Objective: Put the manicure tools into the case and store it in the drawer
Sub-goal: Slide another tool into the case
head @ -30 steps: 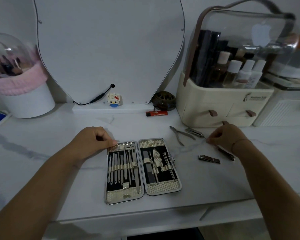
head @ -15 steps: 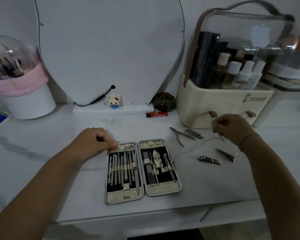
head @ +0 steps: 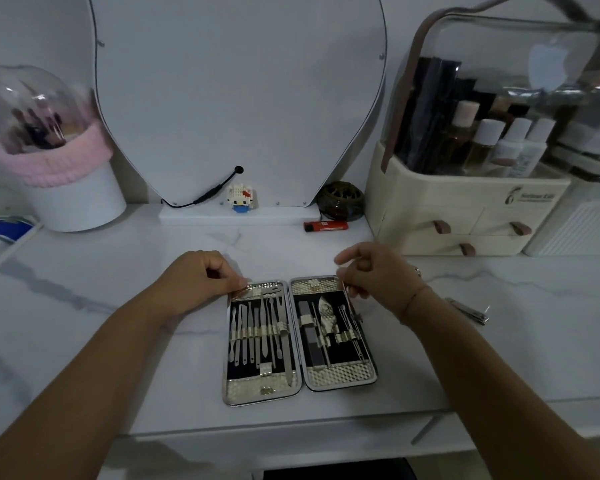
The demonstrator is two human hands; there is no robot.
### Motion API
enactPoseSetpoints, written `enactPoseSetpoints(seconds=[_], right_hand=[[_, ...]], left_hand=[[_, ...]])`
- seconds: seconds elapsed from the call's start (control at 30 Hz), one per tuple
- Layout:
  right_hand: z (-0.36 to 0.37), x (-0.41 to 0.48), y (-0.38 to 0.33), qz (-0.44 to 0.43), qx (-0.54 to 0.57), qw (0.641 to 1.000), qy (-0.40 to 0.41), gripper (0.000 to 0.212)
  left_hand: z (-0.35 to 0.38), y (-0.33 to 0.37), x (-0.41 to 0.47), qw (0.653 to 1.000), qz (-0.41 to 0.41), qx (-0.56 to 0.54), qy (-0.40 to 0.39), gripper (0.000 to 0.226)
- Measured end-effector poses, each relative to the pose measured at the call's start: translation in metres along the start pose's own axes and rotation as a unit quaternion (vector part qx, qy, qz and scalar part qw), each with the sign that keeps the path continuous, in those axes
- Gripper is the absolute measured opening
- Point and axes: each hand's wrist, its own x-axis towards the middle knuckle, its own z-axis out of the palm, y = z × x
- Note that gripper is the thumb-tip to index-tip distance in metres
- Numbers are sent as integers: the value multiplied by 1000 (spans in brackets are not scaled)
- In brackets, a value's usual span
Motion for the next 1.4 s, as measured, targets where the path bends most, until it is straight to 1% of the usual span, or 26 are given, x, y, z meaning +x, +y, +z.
enactPoseSetpoints(seconds=[0.07,0.13,0.53,0.7,0.83,0.93,1.07,1.13,1.23,1.4], right_hand=[[2,2,4,-10,-53,998,17,9],[4,3,7,-12,-76,997,17,8],[9,1,7,-16,-81,997,10,10],[10,1,8,-13,-114,993,1,11],[10,2,6,-31,-182,983,0,12],[10,1,4,-34,-202,979,-27,12],[7,3,6,-22,-188,981,-51,13],[5,5,8,-3,-142,988,-54,11],[4,7,8,23,-67,997,-37,12],[5,7,8,50,-10,999,-14,8]], left_hand=[[0,1,0,1000,0,-1,1,16],[0,1,0,1000,0,-2,3,16],[-2,0,0,1000,-10,12,0,19],[1,3,-1,1000,-6,9,-2,18],[0,2,0,1000,-5,11,1,17],[-1,1,0,1000,-10,8,1,16],[1,1,0,1000,-7,6,2,16],[1,0,0,1000,-5,6,3,16],[1,0,0,1000,-6,11,5,16],[0,-1,0,1000,-11,6,4,18]])
